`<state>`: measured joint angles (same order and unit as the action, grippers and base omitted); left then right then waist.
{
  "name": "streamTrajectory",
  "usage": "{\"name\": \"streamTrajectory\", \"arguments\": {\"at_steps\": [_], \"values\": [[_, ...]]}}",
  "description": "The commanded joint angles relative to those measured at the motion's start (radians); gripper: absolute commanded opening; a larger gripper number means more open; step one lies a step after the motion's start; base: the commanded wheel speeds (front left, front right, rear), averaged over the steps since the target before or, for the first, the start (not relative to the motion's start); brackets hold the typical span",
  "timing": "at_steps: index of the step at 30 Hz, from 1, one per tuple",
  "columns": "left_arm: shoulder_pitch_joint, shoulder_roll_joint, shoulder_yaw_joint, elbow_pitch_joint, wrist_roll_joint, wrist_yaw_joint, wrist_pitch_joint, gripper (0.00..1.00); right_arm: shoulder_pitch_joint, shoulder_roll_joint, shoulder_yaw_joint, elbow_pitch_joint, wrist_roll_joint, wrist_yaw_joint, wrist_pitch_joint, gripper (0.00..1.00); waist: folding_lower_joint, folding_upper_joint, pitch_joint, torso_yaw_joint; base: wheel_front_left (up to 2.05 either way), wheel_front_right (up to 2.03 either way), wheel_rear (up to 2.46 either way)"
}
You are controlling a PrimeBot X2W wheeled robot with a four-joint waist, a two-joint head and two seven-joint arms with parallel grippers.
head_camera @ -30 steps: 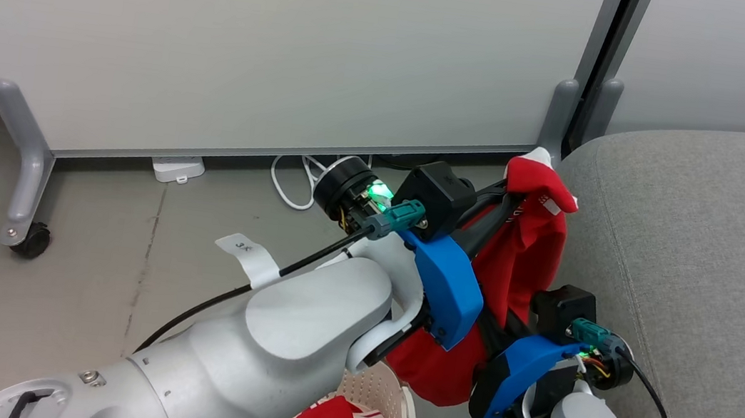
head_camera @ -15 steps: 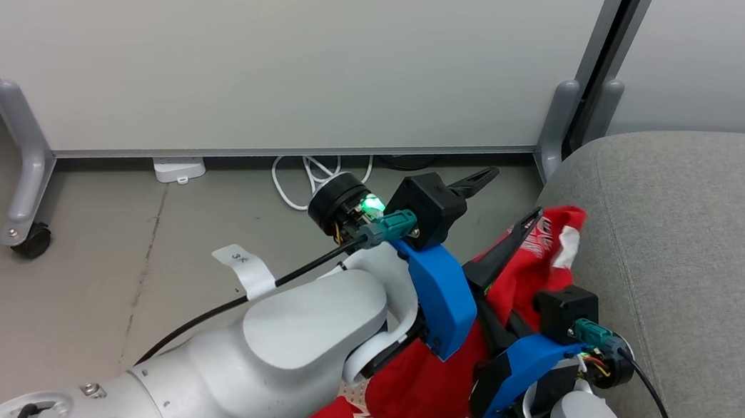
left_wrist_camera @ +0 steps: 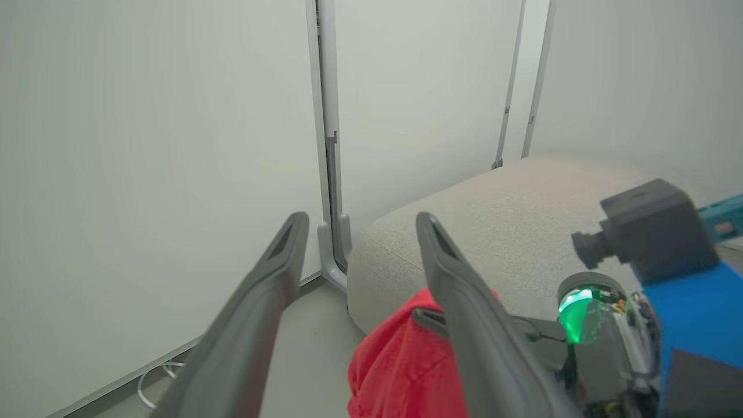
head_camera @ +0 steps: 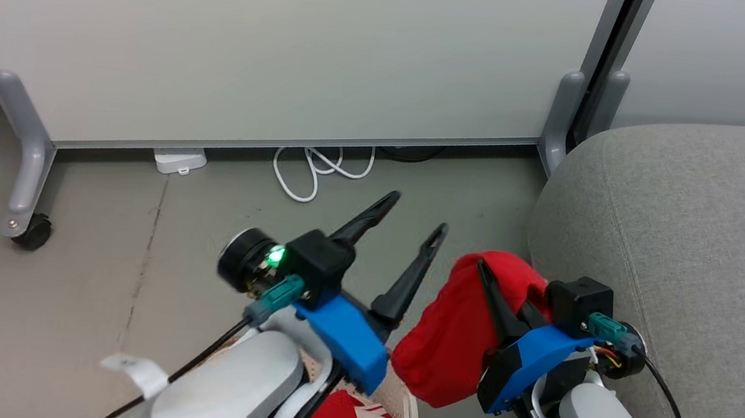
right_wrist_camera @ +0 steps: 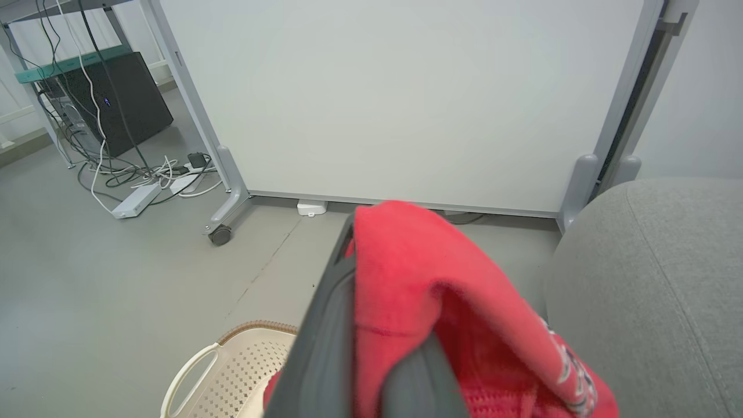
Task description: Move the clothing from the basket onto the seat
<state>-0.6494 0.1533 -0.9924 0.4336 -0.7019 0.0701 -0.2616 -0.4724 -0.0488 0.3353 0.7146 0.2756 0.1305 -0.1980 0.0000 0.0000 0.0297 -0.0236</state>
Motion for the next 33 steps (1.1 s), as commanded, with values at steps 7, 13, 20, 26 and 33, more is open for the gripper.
{"name": "streamTrajectory", "arguments": {"at_steps": [7,13,20,26,33], "values": [[0.243,0.084,0.21,-0.147,0.218,0.02,-0.005,1.0,0.015,-0.003,-0.018,-0.037,-0.021,0.0,0.001,0.0,0.0,0.0,0.01,-0.001,0.0,0.0,0.0],[0.422,0.095,0.375,-0.23,0.331,0.009,-0.005,1.0,0.031,-0.003,-0.025,-0.059,-0.029,0.0,0.007,0.0,0.0,0.0,0.006,-0.003,0.0,0.0,0.0],[0.576,0.066,0.535,-0.234,0.383,-0.04,-0.005,1.0,0.046,-0.003,-0.029,-0.082,-0.036,0.0,0.014,0.0,0.0,0.0,0.001,-0.004,0.0,0.0,0.0],[0.624,0.017,0.614,-0.232,0.447,-0.105,-0.005,1.0,0.054,-0.003,-0.042,-0.102,-0.044,0.0,0.02,0.0,0.0,0.0,0.004,0.0,0.0,0.0,0.0],[0.63,-0.027,0.667,-0.225,0.504,-0.151,-0.005,1.0,0.063,-0.003,-0.043,-0.118,-0.038,0.0,0.024,0.0,0.0,0.0,0.01,-0.012,0.0,0.0,0.0]]}}
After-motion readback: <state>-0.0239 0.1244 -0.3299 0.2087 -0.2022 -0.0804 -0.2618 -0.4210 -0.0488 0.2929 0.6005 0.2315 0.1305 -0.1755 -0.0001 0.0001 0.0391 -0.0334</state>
